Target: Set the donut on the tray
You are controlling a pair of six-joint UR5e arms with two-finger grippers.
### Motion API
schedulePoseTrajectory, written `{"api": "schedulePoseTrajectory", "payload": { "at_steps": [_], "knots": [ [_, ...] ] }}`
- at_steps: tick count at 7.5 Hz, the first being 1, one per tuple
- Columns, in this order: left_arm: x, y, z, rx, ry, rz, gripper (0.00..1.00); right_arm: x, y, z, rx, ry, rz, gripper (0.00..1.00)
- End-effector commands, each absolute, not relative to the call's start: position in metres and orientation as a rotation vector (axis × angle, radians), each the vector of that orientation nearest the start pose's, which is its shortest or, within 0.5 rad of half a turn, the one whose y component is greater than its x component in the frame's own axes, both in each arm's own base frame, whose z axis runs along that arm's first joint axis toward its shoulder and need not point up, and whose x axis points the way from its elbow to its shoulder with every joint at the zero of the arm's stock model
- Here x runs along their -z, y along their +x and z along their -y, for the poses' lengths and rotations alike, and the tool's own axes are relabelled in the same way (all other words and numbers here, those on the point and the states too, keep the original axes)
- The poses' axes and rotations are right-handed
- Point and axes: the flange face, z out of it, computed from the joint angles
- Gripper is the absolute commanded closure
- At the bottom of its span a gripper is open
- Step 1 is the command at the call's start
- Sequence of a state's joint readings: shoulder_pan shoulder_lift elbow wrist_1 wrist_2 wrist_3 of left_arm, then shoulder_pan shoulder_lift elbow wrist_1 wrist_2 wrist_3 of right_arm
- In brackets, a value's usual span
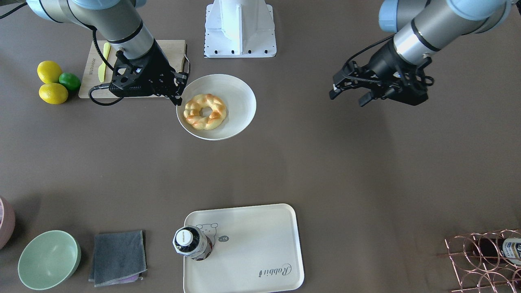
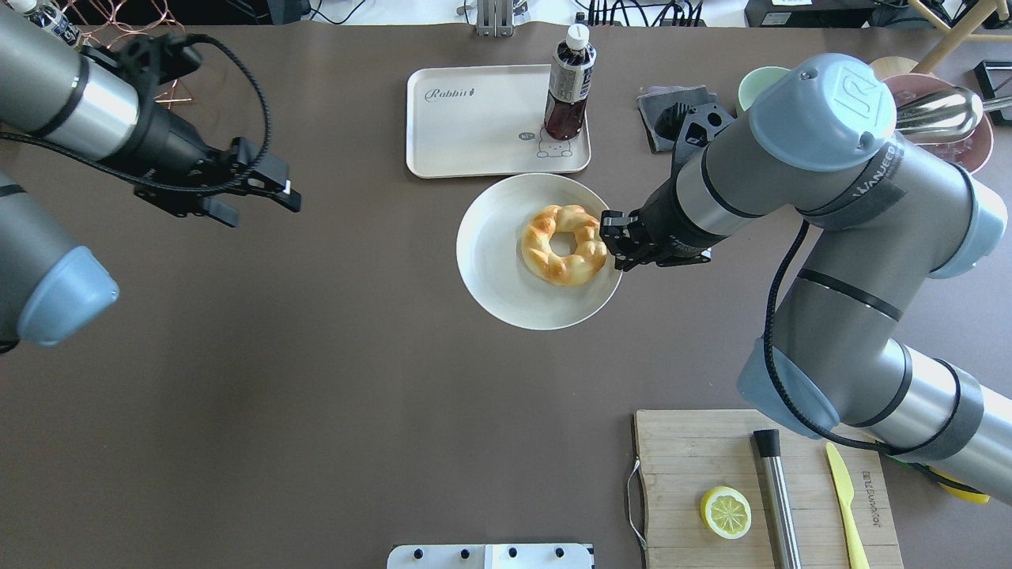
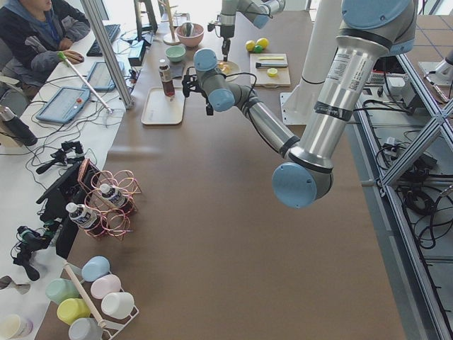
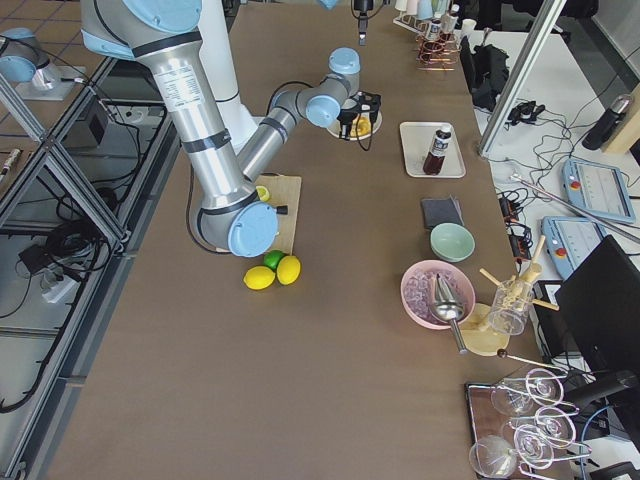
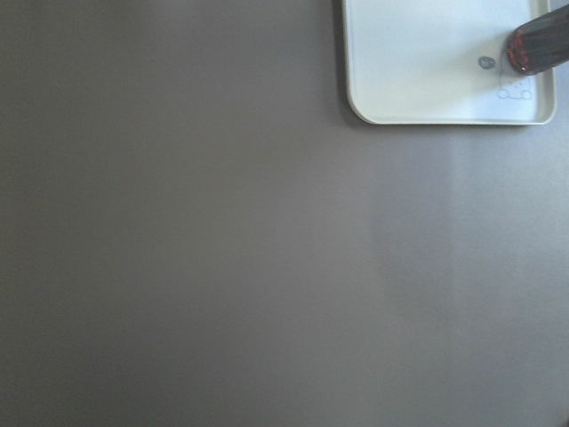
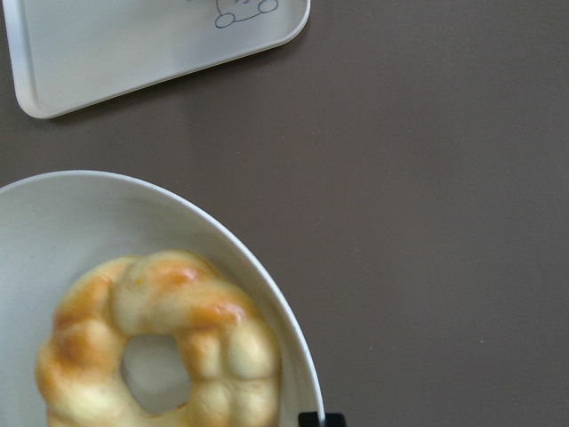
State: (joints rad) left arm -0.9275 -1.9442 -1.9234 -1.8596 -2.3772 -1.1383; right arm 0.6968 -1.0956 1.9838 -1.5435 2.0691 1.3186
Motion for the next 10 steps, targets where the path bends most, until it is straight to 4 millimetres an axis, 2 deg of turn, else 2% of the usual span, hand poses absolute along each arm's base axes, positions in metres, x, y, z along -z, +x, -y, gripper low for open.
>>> {"api": "schedulePoseTrajectory", "payload": {
  "at_steps": [1, 3, 4, 6, 7, 9, 10],
  "knots": [
    [-0.189, 0.381, 0.444, 0.081, 0.004, -1.216, 0.05, -0.185, -0.411, 0.413, -0.178, -0.015, 1.009, 1.00],
    [-0.166, 0.387, 0.444, 0.108, 0.000, -1.218, 0.07, -0.164, -0.427, 0.401, -0.178, -0.030, 1.008, 1.00],
    [-0.166, 0.391, 0.440, 0.103, -0.006, -1.218, 0.12, -0.160, -0.431, 0.397, -0.188, -0.039, 0.999, 1.00],
    [-0.166, 0.391, 0.436, 0.117, -0.021, -1.219, 0.30, -0.155, -0.429, 0.397, -0.194, -0.037, 0.996, 1.00],
    [-0.167, 0.391, 0.436, 0.124, -0.026, -1.218, 0.37, -0.147, -0.426, 0.399, -0.195, -0.030, 1.004, 1.00],
    [-0.167, 0.393, 0.435, 0.124, -0.030, -1.217, 0.38, -0.134, -0.428, 0.399, -0.196, -0.038, 0.992, 1.00],
    [-0.168, 0.393, 0.435, 0.125, -0.031, -1.215, 0.43, -0.132, -0.428, 0.398, -0.195, -0.036, 0.995, 1.00]
  ]
}}
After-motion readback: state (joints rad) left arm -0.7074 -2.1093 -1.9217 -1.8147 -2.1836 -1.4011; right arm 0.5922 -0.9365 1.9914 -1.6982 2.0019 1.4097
